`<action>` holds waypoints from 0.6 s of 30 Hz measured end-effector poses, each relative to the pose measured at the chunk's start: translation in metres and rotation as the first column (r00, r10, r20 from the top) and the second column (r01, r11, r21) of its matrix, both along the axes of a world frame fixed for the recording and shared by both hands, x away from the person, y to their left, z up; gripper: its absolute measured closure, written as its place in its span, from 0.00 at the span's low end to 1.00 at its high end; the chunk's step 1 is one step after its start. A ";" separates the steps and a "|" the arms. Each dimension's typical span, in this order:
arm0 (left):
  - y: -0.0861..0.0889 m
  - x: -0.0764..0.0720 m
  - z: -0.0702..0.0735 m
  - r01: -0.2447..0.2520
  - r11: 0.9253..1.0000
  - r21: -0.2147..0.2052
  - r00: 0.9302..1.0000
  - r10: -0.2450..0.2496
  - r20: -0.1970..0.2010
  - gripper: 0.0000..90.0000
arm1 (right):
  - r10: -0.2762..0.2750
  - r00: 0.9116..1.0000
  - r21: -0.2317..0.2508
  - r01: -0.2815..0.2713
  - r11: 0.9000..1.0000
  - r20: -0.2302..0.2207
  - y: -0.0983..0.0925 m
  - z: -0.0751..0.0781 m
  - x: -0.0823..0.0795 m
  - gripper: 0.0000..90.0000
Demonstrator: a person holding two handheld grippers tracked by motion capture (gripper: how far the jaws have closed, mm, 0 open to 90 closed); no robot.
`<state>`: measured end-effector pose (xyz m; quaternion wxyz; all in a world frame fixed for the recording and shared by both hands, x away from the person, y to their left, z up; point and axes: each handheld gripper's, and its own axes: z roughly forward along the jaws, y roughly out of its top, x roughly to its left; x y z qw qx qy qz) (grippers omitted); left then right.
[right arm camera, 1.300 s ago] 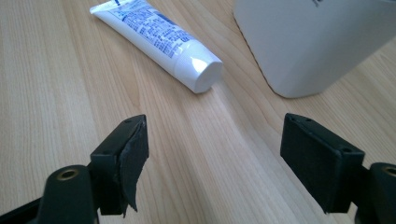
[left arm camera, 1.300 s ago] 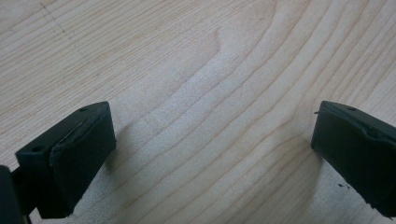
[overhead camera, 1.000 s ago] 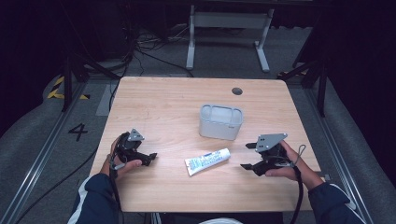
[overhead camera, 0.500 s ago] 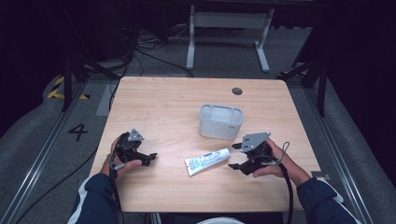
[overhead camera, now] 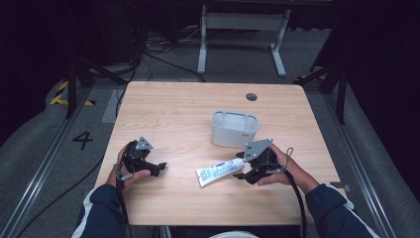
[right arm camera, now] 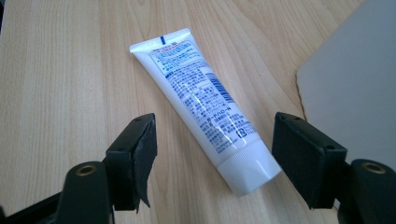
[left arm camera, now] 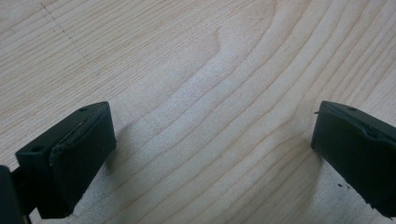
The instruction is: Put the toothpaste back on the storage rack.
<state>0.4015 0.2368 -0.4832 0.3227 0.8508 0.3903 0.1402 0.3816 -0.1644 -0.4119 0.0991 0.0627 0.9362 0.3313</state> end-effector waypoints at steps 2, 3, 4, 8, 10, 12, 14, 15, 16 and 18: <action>0.000 0.000 0.000 0.000 1.000 0.000 1.000 0.000 0.000 0.00 | 0.020 1.000 -0.015 -0.020 1.000 -0.005 0.006 -0.002 0.001 0.35; 0.000 0.000 0.000 0.000 1.000 0.000 1.000 0.000 0.000 0.00 | 0.026 1.000 -0.021 -0.026 0.999 -0.010 0.009 -0.003 0.001 0.35; 0.000 0.000 0.000 0.000 1.000 0.000 1.000 0.000 0.000 0.00 | 0.033 0.999 -0.023 -0.033 0.999 -0.017 0.012 -0.004 0.001 0.35; 0.000 0.000 0.000 0.000 1.000 0.000 1.000 0.000 0.000 0.00 | 0.063 0.998 -0.062 -0.064 0.996 -0.020 0.026 -0.009 0.002 0.33; 0.000 0.000 0.000 0.000 1.000 0.000 1.000 0.000 0.000 0.00 | 0.074 0.997 -0.074 -0.075 0.994 -0.021 0.031 -0.011 0.002 0.33; 0.000 0.000 0.000 0.002 1.000 0.002 1.000 -0.002 0.002 0.00 | 0.081 0.996 -0.086 -0.083 0.993 -0.023 0.037 -0.013 0.002 0.33; 0.000 0.000 0.000 0.000 1.000 0.000 1.000 0.000 0.000 0.00 | 0.090 0.996 -0.109 -0.091 0.990 -0.015 0.043 -0.015 0.004 0.33; 0.000 0.000 0.000 0.000 1.000 0.000 1.000 0.000 0.000 0.00 | 0.090 0.996 -0.109 -0.091 0.990 -0.015 0.043 -0.015 0.004 0.33; 0.000 0.000 0.000 0.001 1.000 0.000 1.000 -0.001 0.001 0.00 | 0.086 0.996 -0.113 -0.087 0.990 -0.017 0.044 -0.017 0.004 0.33; 0.000 0.000 0.000 0.000 1.000 0.000 1.000 0.000 0.000 0.00 | 0.090 0.995 -0.111 -0.093 0.989 -0.029 0.048 -0.019 0.007 0.33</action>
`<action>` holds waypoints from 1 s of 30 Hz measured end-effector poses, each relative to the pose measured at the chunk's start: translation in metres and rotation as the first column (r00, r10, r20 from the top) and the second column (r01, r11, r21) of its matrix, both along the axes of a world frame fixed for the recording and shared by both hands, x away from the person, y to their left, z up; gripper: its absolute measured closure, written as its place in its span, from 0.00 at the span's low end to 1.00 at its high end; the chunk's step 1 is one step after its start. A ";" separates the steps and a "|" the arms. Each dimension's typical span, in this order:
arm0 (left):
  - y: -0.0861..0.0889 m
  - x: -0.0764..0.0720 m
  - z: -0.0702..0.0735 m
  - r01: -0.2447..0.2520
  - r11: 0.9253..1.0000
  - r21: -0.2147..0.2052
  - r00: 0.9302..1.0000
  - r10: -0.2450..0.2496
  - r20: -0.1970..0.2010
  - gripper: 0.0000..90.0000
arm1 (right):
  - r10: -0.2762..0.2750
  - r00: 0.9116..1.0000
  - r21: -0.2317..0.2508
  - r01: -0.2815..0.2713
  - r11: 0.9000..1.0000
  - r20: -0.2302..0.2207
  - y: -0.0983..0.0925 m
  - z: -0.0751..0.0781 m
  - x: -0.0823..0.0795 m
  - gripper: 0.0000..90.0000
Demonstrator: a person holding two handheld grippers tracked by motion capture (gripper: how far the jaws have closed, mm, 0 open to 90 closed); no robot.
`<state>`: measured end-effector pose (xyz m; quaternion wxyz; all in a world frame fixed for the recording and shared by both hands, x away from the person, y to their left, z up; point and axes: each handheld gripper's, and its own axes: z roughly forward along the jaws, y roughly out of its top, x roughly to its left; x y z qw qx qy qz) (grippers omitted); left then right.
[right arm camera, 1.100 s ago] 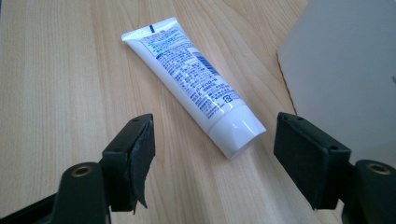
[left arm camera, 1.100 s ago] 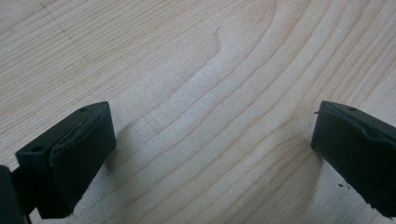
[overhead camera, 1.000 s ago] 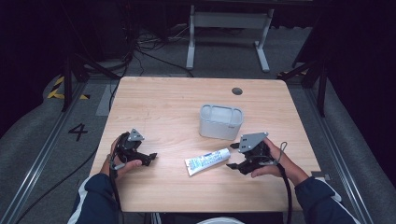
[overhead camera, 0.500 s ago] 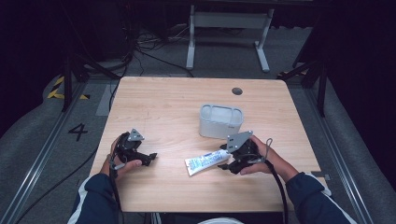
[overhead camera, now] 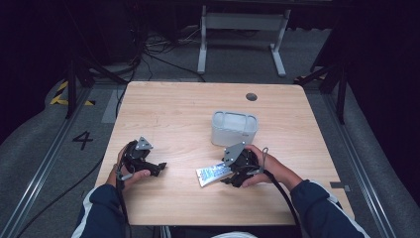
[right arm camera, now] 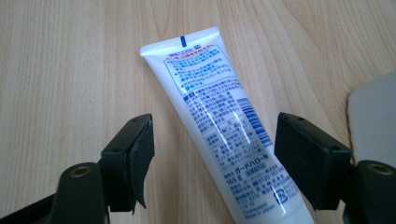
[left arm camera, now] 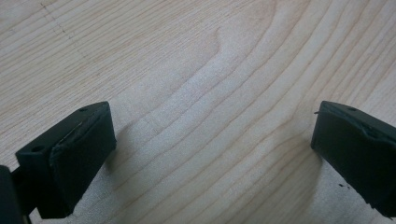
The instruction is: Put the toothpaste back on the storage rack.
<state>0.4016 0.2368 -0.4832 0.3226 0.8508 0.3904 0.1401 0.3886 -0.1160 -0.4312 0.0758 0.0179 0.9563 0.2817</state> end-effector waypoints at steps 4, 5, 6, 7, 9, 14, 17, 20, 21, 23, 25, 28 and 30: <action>0.000 0.000 0.000 0.000 1.000 0.000 1.000 0.000 0.000 0.00 | 0.029 1.000 -0.041 -0.029 0.999 0.008 0.008 -0.004 0.003 0.32; 0.000 0.000 0.000 0.000 1.000 0.000 1.000 0.000 0.000 0.00 | 0.029 1.000 -0.041 -0.029 0.999 0.008 0.008 -0.004 0.003 0.32; 0.000 0.000 0.000 0.000 1.000 0.000 1.000 0.000 0.000 0.00 | 0.032 0.999 -0.053 -0.031 0.998 0.010 0.010 -0.005 0.004 0.32; 0.000 0.000 0.000 0.001 1.000 0.000 1.000 -0.001 0.002 0.00 | 0.040 0.999 -0.063 -0.039 0.997 0.010 0.011 -0.006 0.006 0.32; 0.000 0.000 0.000 0.000 1.000 0.000 1.000 0.000 0.000 0.00 | 0.046 0.999 -0.067 -0.045 0.997 0.001 0.015 -0.006 0.008 0.33; 0.000 0.000 0.000 0.001 1.000 0.000 1.000 -0.001 0.002 0.00 | 0.079 0.997 -0.131 -0.078 0.988 0.004 0.029 -0.011 0.010 0.34; 0.000 0.000 0.000 0.000 1.000 0.000 1.000 0.000 0.000 0.00 | 0.096 0.995 -0.160 -0.094 0.983 0.006 0.035 -0.012 0.009 0.34; 0.000 0.000 0.000 0.000 1.000 0.000 1.000 0.000 0.000 0.00 | 0.098 0.995 -0.186 -0.095 0.978 0.004 0.041 -0.015 0.008 0.35; 0.000 0.000 0.000 0.000 1.000 0.000 1.000 0.000 0.000 0.00 | 0.102 0.995 -0.197 -0.098 0.975 0.011 0.043 -0.016 0.008 0.35; 0.000 0.000 0.000 0.000 1.000 0.000 1.000 0.000 0.000 0.00 | 0.110 0.994 -0.198 -0.105 0.975 0.011 0.046 -0.017 0.008 0.35; 0.000 0.000 0.000 0.000 1.000 0.000 1.000 0.000 0.000 0.00 | 0.115 0.993 -0.197 -0.111 0.974 0.010 0.049 -0.017 0.009 0.36; 0.000 0.000 0.000 0.001 1.000 0.002 1.000 -0.001 0.001 0.00 | 0.117 0.993 -0.203 -0.117 0.972 -0.013 0.051 -0.017 0.010 0.36; 0.000 0.000 0.000 0.000 1.000 0.000 1.000 0.000 0.000 0.00 | 0.117 0.993 -0.214 -0.121 0.969 -0.033 0.053 -0.017 0.013 0.38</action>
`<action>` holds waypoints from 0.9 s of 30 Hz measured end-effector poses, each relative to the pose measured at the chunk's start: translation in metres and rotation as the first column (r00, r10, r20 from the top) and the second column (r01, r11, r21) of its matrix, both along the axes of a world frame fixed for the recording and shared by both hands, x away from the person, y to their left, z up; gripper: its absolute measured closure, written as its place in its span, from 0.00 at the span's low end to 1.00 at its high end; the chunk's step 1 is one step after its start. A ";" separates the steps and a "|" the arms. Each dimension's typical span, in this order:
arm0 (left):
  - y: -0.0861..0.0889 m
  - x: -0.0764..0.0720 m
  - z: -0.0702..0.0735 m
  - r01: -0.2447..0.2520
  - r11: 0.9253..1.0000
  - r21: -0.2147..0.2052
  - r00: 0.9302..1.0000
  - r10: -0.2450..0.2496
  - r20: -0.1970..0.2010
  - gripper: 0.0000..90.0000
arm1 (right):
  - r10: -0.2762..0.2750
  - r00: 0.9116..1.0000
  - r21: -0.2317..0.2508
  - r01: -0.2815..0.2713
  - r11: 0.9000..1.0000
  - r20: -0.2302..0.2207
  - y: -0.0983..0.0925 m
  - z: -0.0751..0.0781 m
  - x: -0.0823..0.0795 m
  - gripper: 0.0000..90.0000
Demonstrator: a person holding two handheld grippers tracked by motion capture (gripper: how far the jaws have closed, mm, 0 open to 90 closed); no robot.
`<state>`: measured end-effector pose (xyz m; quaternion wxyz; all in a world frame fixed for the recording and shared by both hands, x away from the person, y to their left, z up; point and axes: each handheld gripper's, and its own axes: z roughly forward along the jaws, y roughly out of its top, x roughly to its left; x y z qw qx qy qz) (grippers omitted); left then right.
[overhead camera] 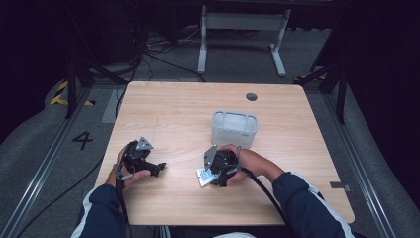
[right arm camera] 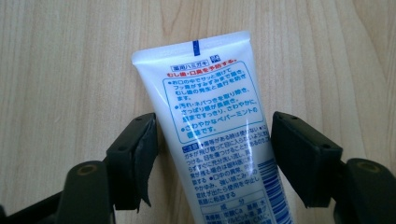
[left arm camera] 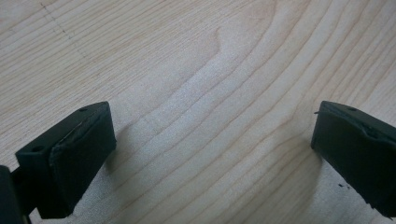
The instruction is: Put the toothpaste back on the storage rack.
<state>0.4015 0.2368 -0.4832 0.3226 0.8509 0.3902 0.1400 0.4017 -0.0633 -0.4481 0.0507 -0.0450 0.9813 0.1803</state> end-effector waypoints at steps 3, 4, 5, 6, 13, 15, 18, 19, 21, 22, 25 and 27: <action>0.000 0.000 0.000 0.000 1.000 0.000 1.000 0.000 0.000 0.00 | 0.012 1.000 -0.039 -0.013 0.999 -0.015 0.004 0.001 0.003 0.39; 0.000 0.000 0.000 0.002 1.000 0.002 1.000 -0.002 0.001 0.00 | 0.010 1.000 -0.050 -0.011 0.999 -0.024 0.005 0.002 0.004 0.40; 0.000 0.000 0.000 0.001 1.000 0.001 1.000 -0.001 0.002 0.00 | 0.009 0.999 -0.066 -0.012 0.998 -0.035 0.006 0.002 0.006 0.40; 0.000 0.000 0.000 0.001 1.000 0.001 1.000 -0.001 0.001 0.00 | 0.010 0.999 -0.074 -0.013 0.997 -0.043 0.007 0.002 0.007 0.42; 0.000 0.000 0.000 0.004 1.000 0.000 1.000 -0.004 0.003 0.00 | 0.056 0.998 -0.095 -0.059 0.994 -0.039 0.008 0.005 0.011 0.55; 0.000 0.000 0.000 0.003 1.000 -0.001 1.000 -0.003 0.002 0.00 | 0.056 0.998 -0.088 -0.058 0.994 -0.026 0.007 0.005 0.010 0.58; 0.000 0.000 0.000 0.004 1.000 0.001 1.000 -0.004 0.003 0.00 | 0.061 0.998 -0.076 -0.061 0.995 -0.002 0.004 0.006 0.006 0.63; 0.000 0.001 0.000 0.005 1.000 0.001 1.000 -0.005 0.003 0.00 | 0.063 0.998 -0.061 -0.063 0.996 0.005 0.003 0.008 0.006 0.66; 0.000 0.001 0.000 0.005 1.000 0.001 1.000 -0.005 0.003 0.00 | 0.048 0.999 -0.032 -0.048 0.998 -0.008 -0.002 0.009 0.006 0.68; 0.000 0.001 0.000 0.005 1.000 0.001 1.000 -0.005 0.003 0.00 | 0.044 0.999 -0.022 -0.044 0.999 -0.012 -0.005 0.010 0.006 0.69; 0.000 0.001 0.000 0.005 1.000 0.000 1.000 -0.005 0.003 0.00 | 0.024 1.000 0.014 -0.024 1.000 -0.011 -0.012 0.012 0.004 0.70; 0.000 0.001 0.000 0.005 1.000 0.001 1.000 -0.005 0.003 0.00 | 0.010 1.000 0.036 -0.010 0.999 -0.011 -0.017 0.013 0.002 0.70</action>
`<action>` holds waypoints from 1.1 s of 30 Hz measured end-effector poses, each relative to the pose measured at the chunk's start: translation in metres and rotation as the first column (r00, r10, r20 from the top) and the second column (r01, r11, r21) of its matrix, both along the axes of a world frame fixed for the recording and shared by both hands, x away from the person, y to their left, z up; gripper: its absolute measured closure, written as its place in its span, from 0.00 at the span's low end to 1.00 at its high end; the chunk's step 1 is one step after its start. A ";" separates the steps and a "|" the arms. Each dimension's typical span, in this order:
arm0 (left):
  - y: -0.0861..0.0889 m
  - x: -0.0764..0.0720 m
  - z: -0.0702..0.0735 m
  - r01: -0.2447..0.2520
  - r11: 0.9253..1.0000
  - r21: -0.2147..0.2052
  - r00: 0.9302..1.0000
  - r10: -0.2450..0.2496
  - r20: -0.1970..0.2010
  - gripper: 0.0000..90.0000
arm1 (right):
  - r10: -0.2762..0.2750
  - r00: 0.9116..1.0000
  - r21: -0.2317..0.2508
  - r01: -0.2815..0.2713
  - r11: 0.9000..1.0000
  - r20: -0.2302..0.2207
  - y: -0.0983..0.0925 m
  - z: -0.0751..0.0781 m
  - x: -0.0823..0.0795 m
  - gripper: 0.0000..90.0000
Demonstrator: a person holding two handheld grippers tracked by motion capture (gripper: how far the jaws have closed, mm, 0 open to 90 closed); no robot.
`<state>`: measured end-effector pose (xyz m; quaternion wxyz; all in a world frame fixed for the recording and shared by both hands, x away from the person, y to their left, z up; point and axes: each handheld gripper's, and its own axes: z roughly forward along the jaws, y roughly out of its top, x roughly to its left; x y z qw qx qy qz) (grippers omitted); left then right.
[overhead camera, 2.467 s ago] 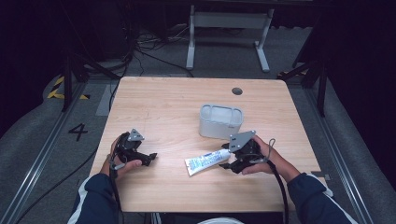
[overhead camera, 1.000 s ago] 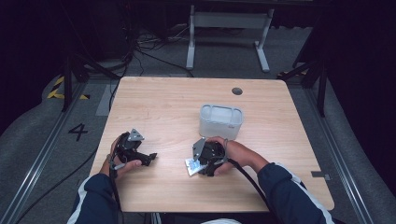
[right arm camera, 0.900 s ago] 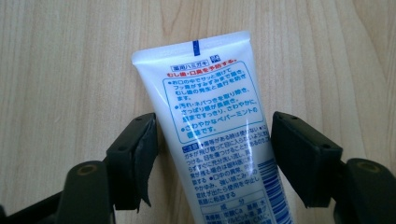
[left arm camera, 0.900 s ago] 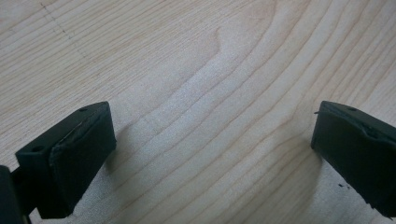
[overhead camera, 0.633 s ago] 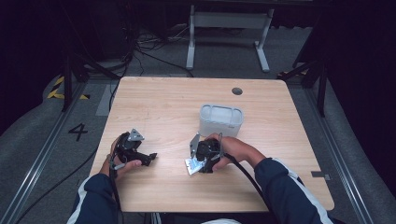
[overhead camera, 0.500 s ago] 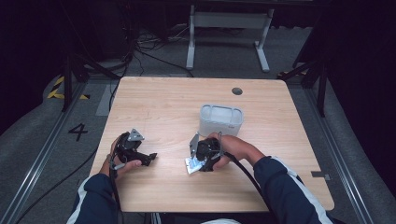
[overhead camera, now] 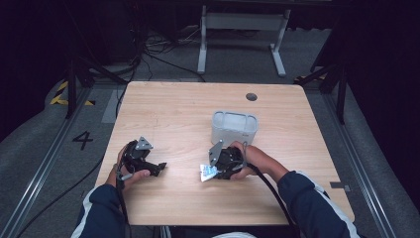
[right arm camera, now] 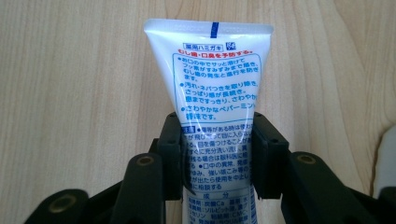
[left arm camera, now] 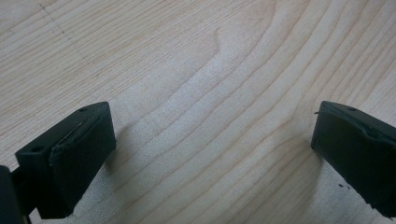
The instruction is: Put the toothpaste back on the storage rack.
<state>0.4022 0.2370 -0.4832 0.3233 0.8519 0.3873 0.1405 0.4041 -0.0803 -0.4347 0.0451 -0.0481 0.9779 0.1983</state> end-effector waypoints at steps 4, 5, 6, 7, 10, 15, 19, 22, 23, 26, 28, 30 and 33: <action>0.000 0.000 0.000 0.000 1.000 0.000 1.000 0.000 0.000 0.00 | -0.030 1.000 0.065 0.030 0.997 -0.010 -0.012 0.006 -0.001 0.70; 0.000 0.000 0.000 0.000 1.000 -0.001 1.000 0.000 0.001 0.00 | -0.043 0.999 0.082 0.044 0.996 -0.011 -0.016 0.008 -0.001 0.70; 0.000 0.000 0.000 0.000 1.000 0.000 1.000 0.000 0.000 0.00 | -0.055 0.998 0.091 0.056 0.994 -0.013 -0.019 0.009 0.000 0.70; 0.000 0.000 0.000 0.000 1.000 0.000 1.000 0.000 0.000 0.00 | -0.061 0.998 0.099 0.062 0.993 -0.014 -0.022 0.010 0.000 0.70; 0.000 0.000 0.000 0.000 1.000 -0.001 1.000 0.000 0.001 0.00 | -0.069 0.998 0.125 0.070 0.990 -0.015 -0.028 0.012 -0.001 0.71; 0.000 0.000 0.000 0.000 1.000 0.000 1.000 0.000 0.001 0.00 | -0.105 0.994 0.183 0.106 0.977 -0.017 -0.044 0.018 -0.003 0.71; 0.000 0.000 0.000 0.000 1.000 0.000 1.000 0.000 0.000 0.00 | -0.120 0.993 0.209 0.121 0.970 -0.019 -0.052 0.021 -0.004 0.72; 0.000 0.000 0.000 0.000 1.000 0.000 1.000 0.000 0.000 0.00 | -0.130 0.991 0.232 0.133 0.964 -0.025 -0.058 0.023 -0.006 0.72; 0.000 0.000 0.000 0.000 1.000 0.000 1.000 0.000 0.000 0.00 | -0.134 0.991 0.241 0.136 0.961 -0.026 -0.060 0.024 -0.006 0.72; 0.000 0.000 0.000 0.000 1.000 0.000 1.000 0.000 0.001 0.00 | -0.149 0.988 0.262 0.153 0.953 -0.035 -0.065 0.026 -0.005 0.72; 0.000 0.000 0.000 0.000 1.000 0.000 1.000 0.000 0.001 0.00 | -0.156 0.987 0.284 0.160 0.945 -0.037 -0.069 0.027 -0.005 0.72; 0.000 0.000 0.000 -0.001 1.000 -0.001 1.000 0.001 0.000 0.00 | -0.166 0.985 0.309 0.171 0.936 -0.044 -0.073 0.029 -0.005 0.72; 0.000 0.000 0.000 0.000 1.000 0.000 1.000 0.000 0.000 0.00 | -0.179 0.983 0.336 0.183 0.924 -0.042 -0.077 0.031 -0.006 0.72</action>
